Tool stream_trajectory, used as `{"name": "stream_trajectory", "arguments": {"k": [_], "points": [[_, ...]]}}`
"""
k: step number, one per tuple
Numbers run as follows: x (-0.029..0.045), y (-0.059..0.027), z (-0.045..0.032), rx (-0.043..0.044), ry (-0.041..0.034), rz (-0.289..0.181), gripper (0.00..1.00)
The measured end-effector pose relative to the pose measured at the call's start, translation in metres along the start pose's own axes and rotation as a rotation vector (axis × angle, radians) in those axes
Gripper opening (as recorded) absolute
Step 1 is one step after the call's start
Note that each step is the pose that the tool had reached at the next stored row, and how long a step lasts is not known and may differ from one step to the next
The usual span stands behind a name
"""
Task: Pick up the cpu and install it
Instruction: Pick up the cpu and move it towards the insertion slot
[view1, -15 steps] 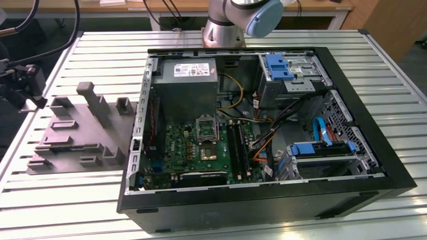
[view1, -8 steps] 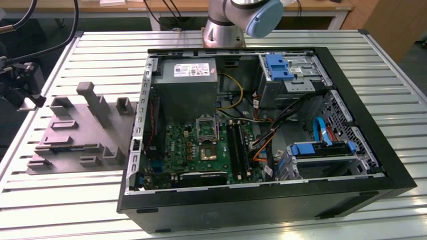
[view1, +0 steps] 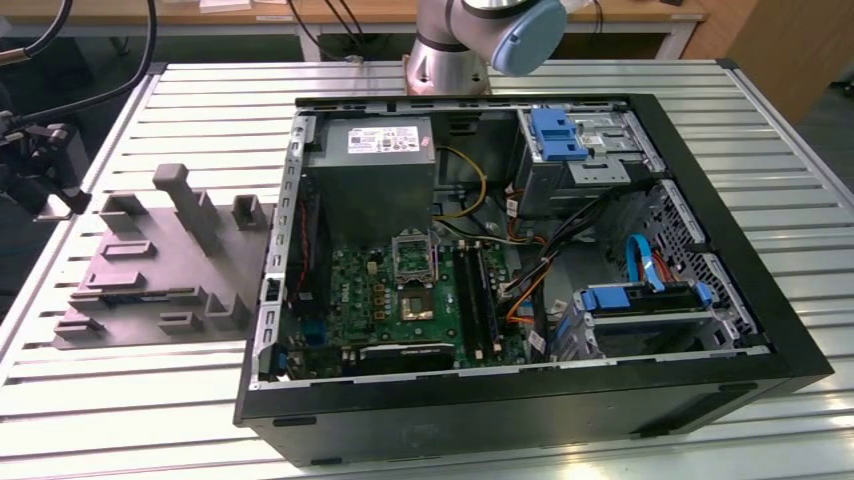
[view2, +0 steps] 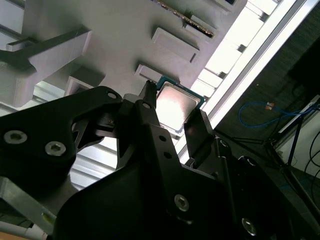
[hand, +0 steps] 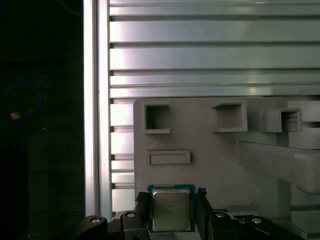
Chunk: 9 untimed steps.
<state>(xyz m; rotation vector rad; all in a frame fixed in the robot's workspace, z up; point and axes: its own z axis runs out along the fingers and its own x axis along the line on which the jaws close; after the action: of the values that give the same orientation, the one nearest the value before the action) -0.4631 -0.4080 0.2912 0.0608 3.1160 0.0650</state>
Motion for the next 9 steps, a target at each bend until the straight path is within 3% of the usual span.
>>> {"name": "stream_trajectory", "arguments": {"k": [9], "points": [[-0.0001, 0.0001, -0.0018, -0.0002, -0.0002, 0.0, 0.47]]}}
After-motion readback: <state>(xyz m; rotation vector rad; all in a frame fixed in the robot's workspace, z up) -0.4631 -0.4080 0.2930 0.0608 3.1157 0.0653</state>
